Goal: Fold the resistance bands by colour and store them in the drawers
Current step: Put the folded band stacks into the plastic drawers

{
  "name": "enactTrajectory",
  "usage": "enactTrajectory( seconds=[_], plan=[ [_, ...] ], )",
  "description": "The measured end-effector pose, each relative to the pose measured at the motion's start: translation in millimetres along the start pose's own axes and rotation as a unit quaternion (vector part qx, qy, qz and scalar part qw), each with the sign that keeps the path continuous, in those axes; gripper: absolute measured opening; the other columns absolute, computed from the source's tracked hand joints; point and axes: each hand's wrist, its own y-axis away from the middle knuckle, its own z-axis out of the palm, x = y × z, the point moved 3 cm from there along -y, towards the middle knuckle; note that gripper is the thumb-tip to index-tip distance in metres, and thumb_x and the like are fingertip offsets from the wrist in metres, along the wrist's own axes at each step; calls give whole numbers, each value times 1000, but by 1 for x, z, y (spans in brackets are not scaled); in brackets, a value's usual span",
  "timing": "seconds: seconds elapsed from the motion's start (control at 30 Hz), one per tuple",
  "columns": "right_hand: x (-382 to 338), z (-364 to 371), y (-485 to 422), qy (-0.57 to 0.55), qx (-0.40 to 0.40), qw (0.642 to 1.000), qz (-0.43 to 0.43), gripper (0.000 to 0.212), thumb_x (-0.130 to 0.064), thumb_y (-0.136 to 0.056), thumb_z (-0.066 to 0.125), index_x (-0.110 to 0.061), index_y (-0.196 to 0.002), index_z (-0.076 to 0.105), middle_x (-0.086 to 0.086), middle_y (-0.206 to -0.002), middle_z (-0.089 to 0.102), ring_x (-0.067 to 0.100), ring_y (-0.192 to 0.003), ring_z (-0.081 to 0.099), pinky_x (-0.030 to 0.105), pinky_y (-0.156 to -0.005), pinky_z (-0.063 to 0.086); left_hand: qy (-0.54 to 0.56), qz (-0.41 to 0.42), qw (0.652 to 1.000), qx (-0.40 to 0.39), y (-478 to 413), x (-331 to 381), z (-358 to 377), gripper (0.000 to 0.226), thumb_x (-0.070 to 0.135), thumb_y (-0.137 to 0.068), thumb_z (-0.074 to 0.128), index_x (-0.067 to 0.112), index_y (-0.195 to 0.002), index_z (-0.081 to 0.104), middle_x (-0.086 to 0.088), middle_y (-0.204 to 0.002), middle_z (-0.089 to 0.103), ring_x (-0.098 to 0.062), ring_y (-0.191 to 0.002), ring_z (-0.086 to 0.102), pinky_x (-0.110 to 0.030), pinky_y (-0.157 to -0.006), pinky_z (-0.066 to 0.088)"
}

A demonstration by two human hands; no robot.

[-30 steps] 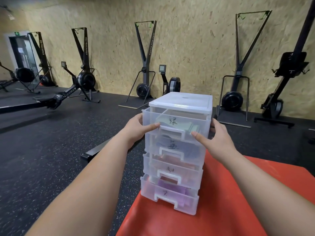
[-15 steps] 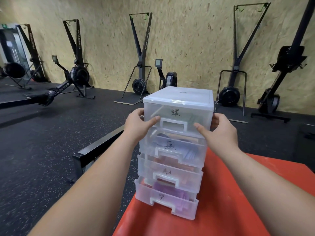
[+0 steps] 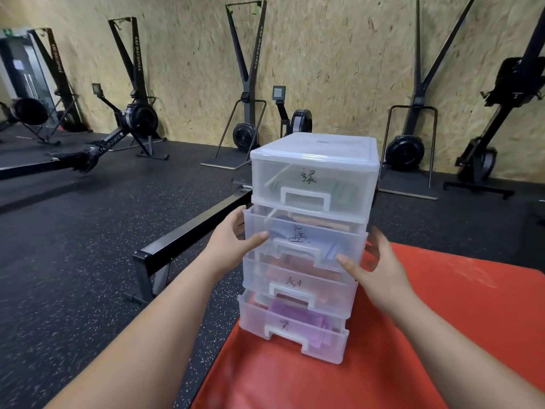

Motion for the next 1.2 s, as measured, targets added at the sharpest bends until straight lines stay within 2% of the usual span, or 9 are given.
enactTrajectory(
  seconds=[0.07, 0.2, 0.4, 0.57, 0.67, 0.8, 0.93, 1.1, 1.2],
  plan=[
    [3, 3, -6, -3, 6, 1000, -6, 71, -48, -78, 87, -46, -138, 49, -27, -133, 60, -10, -123, 55, 34, -113, 45, 1, 7, 1000, -1, -5, 1, 4, 66, 37, -83, 90, 37, -141, 59, 16, -133, 71, -5, -124, 67, -46, -111, 53],
    [8, 7, -15, 33, 78, 996, -8, 65, -49, -80, 85, -30, -137, 59, -16, -131, 67, 8, -123, 62, 36, -104, 49, -41, 11, 998, 56, -19, -2, 11, 61, 39, -83, 90, 32, -137, 63, 18, -124, 74, 0, -117, 68, -38, -107, 55],
    [0, 6, -21, 66, 123, 990, 6, 60, -50, -80, 86, -23, -129, 66, -11, -118, 71, 11, -113, 64, 33, -96, 50, -126, 15, 984, 122, -26, 4, 22, 51, 44, -84, 88, 30, -128, 68, 25, -107, 70, 10, -99, 63, -30, -93, 54],
    [-4, -2, -12, 48, 61, 997, 0, 75, -56, -79, 83, -28, -143, 54, -15, -134, 62, 9, -126, 58, 35, -105, 48, -91, 14, 994, 56, -14, -2, 13, 80, 55, -78, 89, 32, -147, 56, 17, -135, 67, -1, -123, 63, -34, -106, 52],
    [13, 2, 15, -8, 4, 1000, -12, 104, -60, -72, 87, -34, -158, 35, -22, -155, 42, -1, -138, 45, 29, -109, 42, -25, -14, 1000, 2, 12, -27, 8, 105, 47, -75, 95, 31, -161, 38, 14, -153, 53, -1, -137, 54, -31, -112, 46],
    [46, 18, 40, -12, -62, 997, 36, 118, -53, -60, 91, -38, -159, 27, -27, -144, 42, 4, -136, 46, 31, -113, 41, -12, -71, 997, -31, 38, -68, 8, 119, 49, -65, 99, 27, -163, 34, 11, -156, 53, -5, -139, 55, -37, -117, 46],
    [67, 24, 27, 9, -64, 997, 41, 94, -34, -73, 94, -30, -153, 45, -20, -136, 61, 1, -126, 59, 39, -109, 51, -15, -52, 997, -55, 36, -71, 16, 69, 21, -87, 88, 21, -148, 55, 12, -136, 71, -10, -128, 66, -37, -110, 54],
    [72, 20, 5, 86, 1, 996, 33, 74, -48, -73, 92, -24, -136, 62, -6, -130, 70, 11, -116, 66, 34, -99, 52, -117, -51, 991, -33, 8, -78, 24, 64, 52, -79, 83, 37, -138, 61, 19, -124, 74, -4, -113, 71, -45, -103, 57],
    [68, 22, -3, 106, 38, 993, 26, 57, -45, -75, 90, -25, -122, 66, -7, -116, 74, 14, -105, 68, 28, -86, 47, -202, -37, 978, 28, -3, -73, 35, 46, 54, -83, 81, 35, -122, 64, 19, -115, 72, -7, -104, 70, -41, -94, 58]
  ],
)
